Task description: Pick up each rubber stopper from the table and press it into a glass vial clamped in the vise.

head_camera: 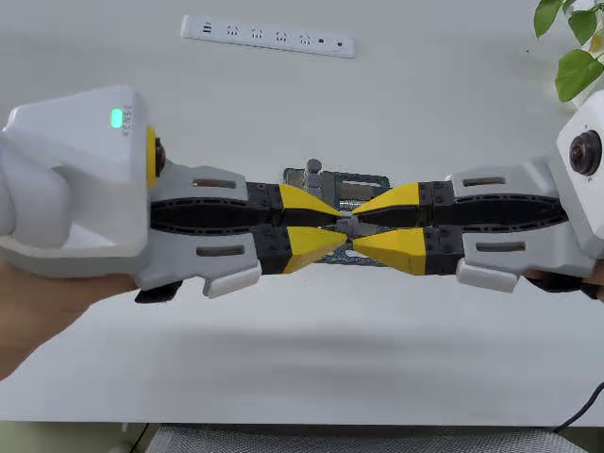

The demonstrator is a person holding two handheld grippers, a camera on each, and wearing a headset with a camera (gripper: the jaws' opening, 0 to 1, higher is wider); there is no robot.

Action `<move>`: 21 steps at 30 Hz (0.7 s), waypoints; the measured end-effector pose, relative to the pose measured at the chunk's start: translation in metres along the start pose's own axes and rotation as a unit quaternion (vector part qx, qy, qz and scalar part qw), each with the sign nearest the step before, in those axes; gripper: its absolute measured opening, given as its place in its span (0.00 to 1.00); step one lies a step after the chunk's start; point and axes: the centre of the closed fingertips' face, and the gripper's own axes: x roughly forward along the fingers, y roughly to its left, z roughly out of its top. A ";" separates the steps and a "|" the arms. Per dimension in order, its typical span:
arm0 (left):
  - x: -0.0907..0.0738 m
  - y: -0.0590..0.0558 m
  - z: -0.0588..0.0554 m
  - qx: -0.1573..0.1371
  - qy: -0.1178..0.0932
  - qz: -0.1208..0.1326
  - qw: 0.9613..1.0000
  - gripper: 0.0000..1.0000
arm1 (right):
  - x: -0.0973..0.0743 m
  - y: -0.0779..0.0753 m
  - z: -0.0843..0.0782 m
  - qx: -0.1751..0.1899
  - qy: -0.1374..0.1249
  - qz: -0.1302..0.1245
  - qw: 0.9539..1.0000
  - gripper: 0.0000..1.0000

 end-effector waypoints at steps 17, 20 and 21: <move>-0.003 -0.004 0.004 -0.023 -0.013 -0.021 0.999 0.04 | -0.001 0.005 0.005 -0.009 -0.002 0.006 1.000 0.07; -0.004 -0.007 0.005 -0.025 -0.014 -0.027 0.999 0.04 | -0.001 0.008 0.006 -0.014 0.000 0.011 1.000 0.07; -0.004 -0.007 0.006 -0.025 -0.016 -0.028 0.999 0.04 | -0.001 0.009 0.007 -0.014 -0.001 0.011 1.000 0.07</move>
